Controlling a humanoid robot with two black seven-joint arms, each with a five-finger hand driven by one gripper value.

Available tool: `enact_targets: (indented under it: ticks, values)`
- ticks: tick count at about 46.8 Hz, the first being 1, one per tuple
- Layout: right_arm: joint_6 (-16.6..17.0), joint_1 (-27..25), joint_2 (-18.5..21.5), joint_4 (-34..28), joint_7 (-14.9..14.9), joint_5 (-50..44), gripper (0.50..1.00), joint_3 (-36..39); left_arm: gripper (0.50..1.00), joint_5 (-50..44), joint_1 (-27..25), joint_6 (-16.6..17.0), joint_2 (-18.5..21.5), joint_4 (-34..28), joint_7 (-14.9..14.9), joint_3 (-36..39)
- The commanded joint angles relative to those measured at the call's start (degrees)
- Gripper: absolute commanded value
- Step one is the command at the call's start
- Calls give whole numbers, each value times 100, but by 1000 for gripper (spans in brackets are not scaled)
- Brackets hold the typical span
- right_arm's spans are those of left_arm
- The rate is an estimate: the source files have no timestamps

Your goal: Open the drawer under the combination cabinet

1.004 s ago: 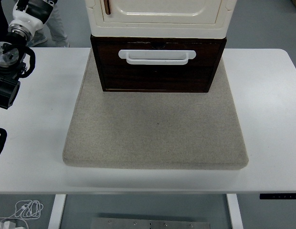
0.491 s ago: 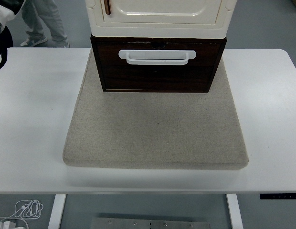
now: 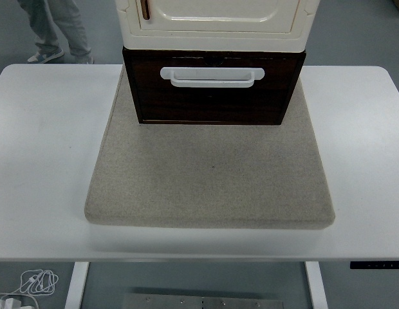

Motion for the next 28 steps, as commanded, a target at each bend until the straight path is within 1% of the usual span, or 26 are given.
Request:
enact_targets:
  ticks: [1, 3, 7, 15, 25, 28]
  values:
    - [0, 0, 0, 0, -4, 0, 926, 0, 1000, 380, -204, -1, 182, -421, -9, -31]
    - [0, 0, 0, 0, 5, 0, 926, 0, 1000, 485, -318, -1, 278, -650, 0, -23]
    - [0, 0, 0, 0, 5, 0, 926, 0, 1000, 749, -512, -2, 349, -1089, 0, -5]
    - [0, 0, 0, 0, 5, 0, 926, 0, 1000, 1908, -811, -2, 384, -1880, 8, -14]
    - [0, 0, 0, 0, -4, 0, 926, 0, 1000, 2656, -802, -10, 384, -3040, 44, 100]
    - [0, 0, 0, 0, -4, 0, 926, 0, 1000, 2814, -793, -10, 384, -3322, 52, 267]
